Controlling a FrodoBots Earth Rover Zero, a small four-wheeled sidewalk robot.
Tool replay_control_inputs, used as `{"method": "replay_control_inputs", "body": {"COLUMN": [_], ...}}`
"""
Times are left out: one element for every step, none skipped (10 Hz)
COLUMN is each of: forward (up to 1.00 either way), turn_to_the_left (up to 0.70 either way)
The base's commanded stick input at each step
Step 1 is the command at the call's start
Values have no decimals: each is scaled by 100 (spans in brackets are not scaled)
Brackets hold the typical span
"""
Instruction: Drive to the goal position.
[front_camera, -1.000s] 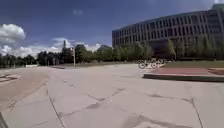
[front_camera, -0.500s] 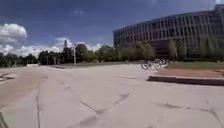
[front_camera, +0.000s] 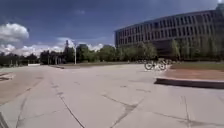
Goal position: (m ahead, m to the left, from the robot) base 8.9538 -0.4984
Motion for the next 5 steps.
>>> {"method": "replay_control_inputs", "body": {"forward": [85,85,85,85,85], "turn_to_the_left": [1,1,1,1,1]}}
